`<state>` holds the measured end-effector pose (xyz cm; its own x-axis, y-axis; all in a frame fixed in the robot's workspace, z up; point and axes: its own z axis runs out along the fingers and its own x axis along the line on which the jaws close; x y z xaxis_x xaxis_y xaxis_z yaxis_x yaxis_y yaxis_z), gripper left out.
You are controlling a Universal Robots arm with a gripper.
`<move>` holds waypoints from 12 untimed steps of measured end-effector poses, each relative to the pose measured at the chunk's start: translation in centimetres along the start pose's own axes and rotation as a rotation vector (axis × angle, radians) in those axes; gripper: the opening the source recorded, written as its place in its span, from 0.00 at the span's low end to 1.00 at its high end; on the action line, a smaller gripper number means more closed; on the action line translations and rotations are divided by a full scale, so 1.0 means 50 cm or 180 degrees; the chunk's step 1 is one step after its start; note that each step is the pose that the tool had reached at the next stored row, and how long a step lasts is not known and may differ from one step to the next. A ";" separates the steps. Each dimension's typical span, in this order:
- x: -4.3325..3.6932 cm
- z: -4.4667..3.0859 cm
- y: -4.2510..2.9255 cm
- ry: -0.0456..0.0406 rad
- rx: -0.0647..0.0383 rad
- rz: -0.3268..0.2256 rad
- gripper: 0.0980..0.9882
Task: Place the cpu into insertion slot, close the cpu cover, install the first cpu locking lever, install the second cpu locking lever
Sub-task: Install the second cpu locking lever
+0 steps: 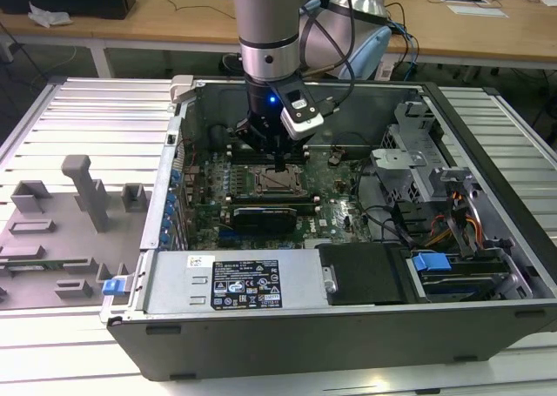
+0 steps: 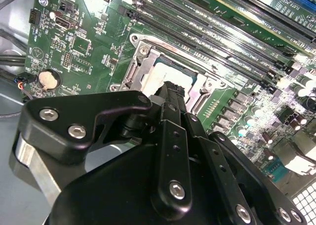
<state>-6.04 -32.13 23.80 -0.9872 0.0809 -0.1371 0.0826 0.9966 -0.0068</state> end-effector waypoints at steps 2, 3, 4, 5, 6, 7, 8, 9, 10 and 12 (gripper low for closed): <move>0.000 0.000 0.000 0.0000 0.0000 0.0000 0.01; 0.000 0.000 0.000 0.0000 0.0001 0.0000 0.01; 0.000 -0.001 0.000 0.0000 0.0001 0.0000 0.01; 0.000 -0.003 0.000 0.0000 0.0001 0.0000 0.01; -0.001 -0.007 0.000 0.0000 0.0000 0.0000 0.01; -0.001 -0.011 0.000 0.0000 0.0000 0.0000 0.01; -0.002 -0.016 0.000 0.0000 0.0000 0.0000 0.01; -0.003 -0.022 0.000 0.0000 0.0000 0.0000 0.01; -0.003 -0.026 0.000 0.0000 0.0000 0.0000 0.01; -0.004 -0.026 0.000 -0.0001 0.0000 0.0000 0.01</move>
<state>-6.04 -32.13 25.12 -0.9872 0.0810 -0.1373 0.0827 0.9966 -0.0066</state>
